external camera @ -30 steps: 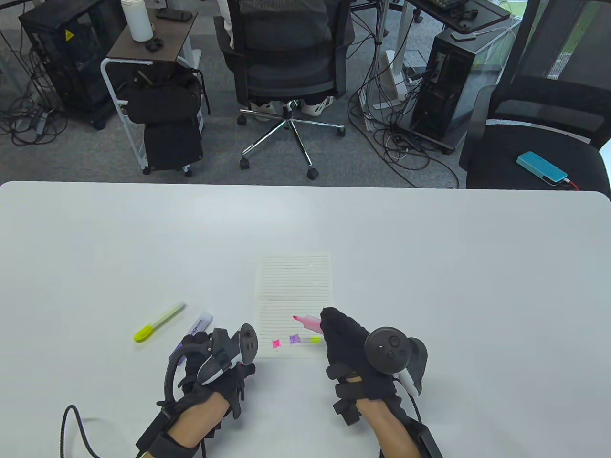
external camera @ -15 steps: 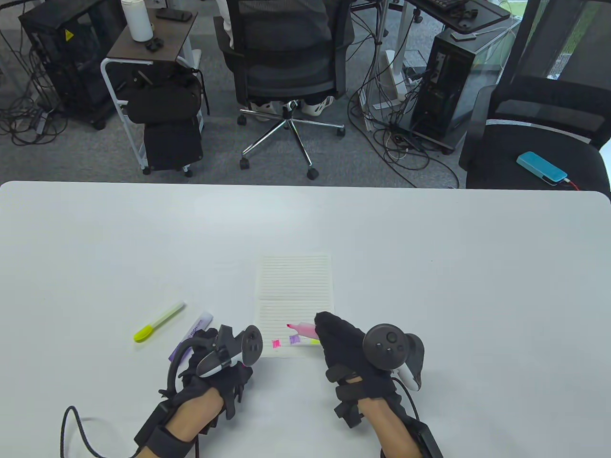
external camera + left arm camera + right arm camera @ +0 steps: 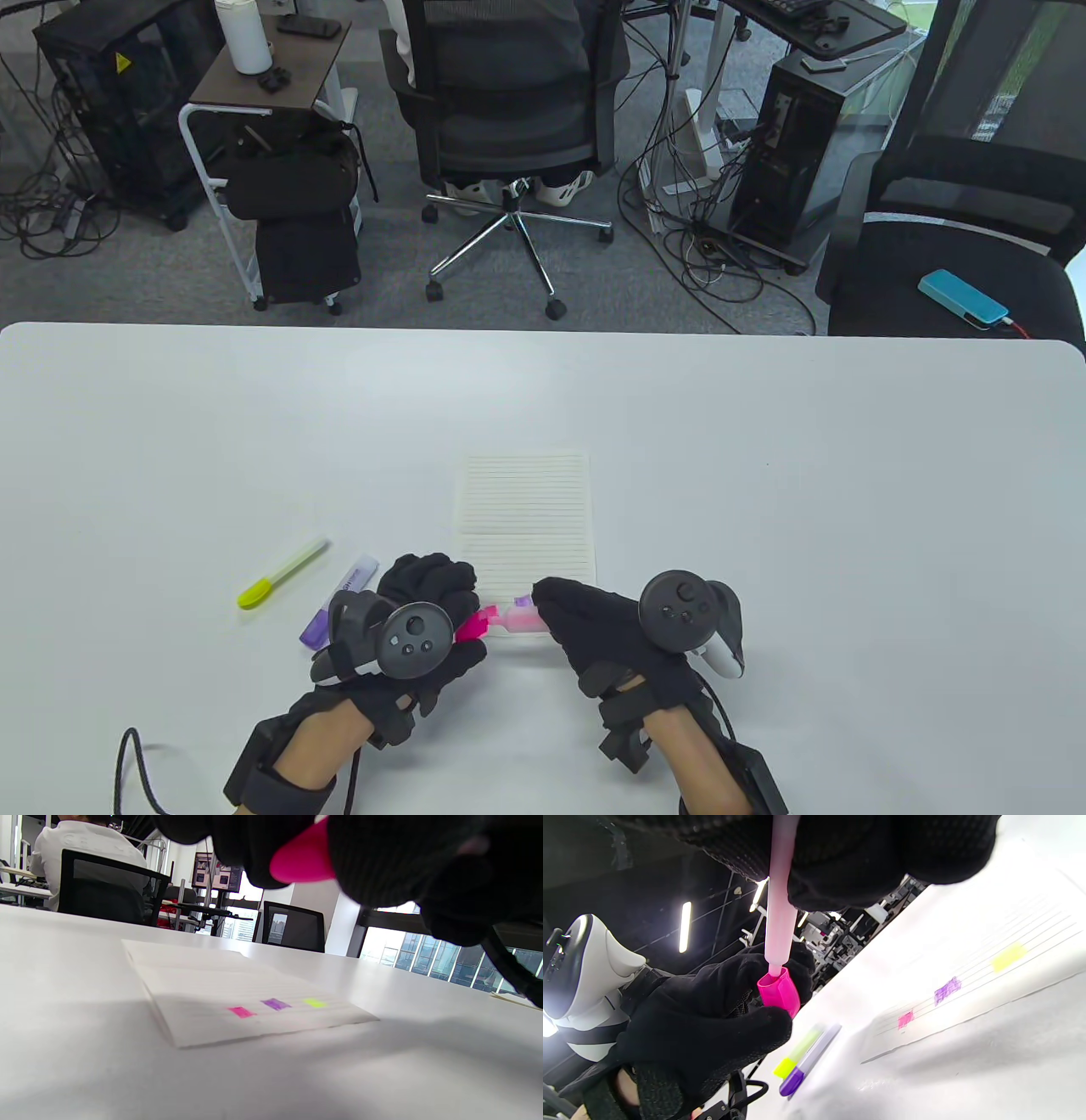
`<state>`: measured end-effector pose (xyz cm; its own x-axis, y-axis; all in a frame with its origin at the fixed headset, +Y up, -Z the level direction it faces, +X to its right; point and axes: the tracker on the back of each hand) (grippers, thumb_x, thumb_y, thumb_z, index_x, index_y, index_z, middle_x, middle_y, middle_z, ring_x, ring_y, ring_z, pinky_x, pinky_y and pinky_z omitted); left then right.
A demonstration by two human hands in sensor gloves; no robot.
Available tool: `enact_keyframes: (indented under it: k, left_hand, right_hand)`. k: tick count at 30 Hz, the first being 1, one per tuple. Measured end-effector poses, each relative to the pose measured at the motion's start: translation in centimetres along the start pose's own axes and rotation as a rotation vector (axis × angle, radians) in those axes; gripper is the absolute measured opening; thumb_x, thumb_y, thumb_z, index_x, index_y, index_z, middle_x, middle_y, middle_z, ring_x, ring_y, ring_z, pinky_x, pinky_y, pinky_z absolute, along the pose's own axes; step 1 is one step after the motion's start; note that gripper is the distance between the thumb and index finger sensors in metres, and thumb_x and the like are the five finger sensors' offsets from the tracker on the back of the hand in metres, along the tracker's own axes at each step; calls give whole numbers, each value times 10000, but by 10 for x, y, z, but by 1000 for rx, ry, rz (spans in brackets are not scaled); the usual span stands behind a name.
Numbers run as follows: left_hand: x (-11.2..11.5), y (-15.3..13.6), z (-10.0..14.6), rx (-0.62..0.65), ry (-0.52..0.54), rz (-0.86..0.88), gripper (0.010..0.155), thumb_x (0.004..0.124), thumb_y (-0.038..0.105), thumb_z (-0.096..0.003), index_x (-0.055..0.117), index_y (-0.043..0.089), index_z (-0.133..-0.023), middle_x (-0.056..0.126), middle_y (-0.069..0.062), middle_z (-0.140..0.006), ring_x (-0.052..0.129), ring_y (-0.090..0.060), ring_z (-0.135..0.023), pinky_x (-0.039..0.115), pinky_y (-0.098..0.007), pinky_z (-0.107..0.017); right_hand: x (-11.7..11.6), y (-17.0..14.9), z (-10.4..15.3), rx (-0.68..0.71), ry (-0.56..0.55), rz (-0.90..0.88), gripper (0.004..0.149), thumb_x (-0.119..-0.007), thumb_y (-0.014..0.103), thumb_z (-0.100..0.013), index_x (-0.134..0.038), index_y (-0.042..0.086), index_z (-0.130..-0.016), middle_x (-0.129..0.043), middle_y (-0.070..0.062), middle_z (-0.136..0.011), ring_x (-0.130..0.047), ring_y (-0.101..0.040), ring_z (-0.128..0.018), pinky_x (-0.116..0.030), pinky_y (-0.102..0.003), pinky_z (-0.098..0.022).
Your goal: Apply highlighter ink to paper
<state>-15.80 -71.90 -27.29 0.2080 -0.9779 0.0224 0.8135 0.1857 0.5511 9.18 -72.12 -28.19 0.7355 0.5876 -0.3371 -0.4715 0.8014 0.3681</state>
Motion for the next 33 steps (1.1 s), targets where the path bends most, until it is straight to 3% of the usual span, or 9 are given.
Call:
enact_keyframes:
  k: [7,10,12,20,28,33]
  left_hand:
    - [-5,10,3,27,61,-48,630,910,495,-351,754,168,-866,698,-78,-1021,682,-374,-953,489,-670,-717]
    - [-10,9,6,20,125,-44,605,892,501,-329,762,253,-866,890,-37,-883,930,-294,-797,633,-637,-684]
    - [-14,6,7,34,158,33,603,899,497,-306,785,276,-856,1019,5,-685,1063,-216,-555,757,-581,-615]
    - [-19,7,11,111,313,182,577,943,455,-258,870,184,-762,1080,-37,-548,1090,-214,-387,822,-547,-566]
    - [-12,9,11,151,347,208,586,959,454,-247,898,138,-736,1107,-45,-515,1116,-211,-341,837,-535,-576]
    - [-16,0,9,121,357,308,606,939,497,-281,849,190,-796,1068,9,-602,1097,-186,-469,801,-537,-598]
  right_hand:
    - [-7,0,-2,-6,48,7,392,-724,351,-654,-727,151,-991,-897,-138,-725,-928,-213,-409,-803,-467,-408]
    - [-7,-1,-2,3,29,-31,399,-715,353,-656,-712,150,-999,-890,-133,-729,-925,-210,-415,-803,-466,-411]
    - [-6,-3,-2,11,26,-83,398,-712,353,-655,-711,151,-998,-888,-131,-729,-923,-206,-414,-803,-464,-411]
    - [-4,-6,-3,44,37,-200,398,-707,341,-642,-713,139,-985,-872,-139,-706,-902,-186,-396,-811,-458,-399]
    - [-1,-9,-3,52,66,-202,402,-714,333,-641,-720,110,-976,-874,-151,-684,-899,-181,-380,-822,-454,-386]
    - [9,-5,-2,64,79,-223,410,-712,350,-652,-704,125,-995,-874,-142,-723,-913,-200,-416,-807,-463,-415]
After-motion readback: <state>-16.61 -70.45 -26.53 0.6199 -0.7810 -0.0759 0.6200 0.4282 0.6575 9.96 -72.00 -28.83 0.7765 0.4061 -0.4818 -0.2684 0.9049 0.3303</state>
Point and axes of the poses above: the tracker on the back of each hand, its own y axis roughly to the thumb side, its own z axis roughly from the fingertips to the wrist, x = y × z
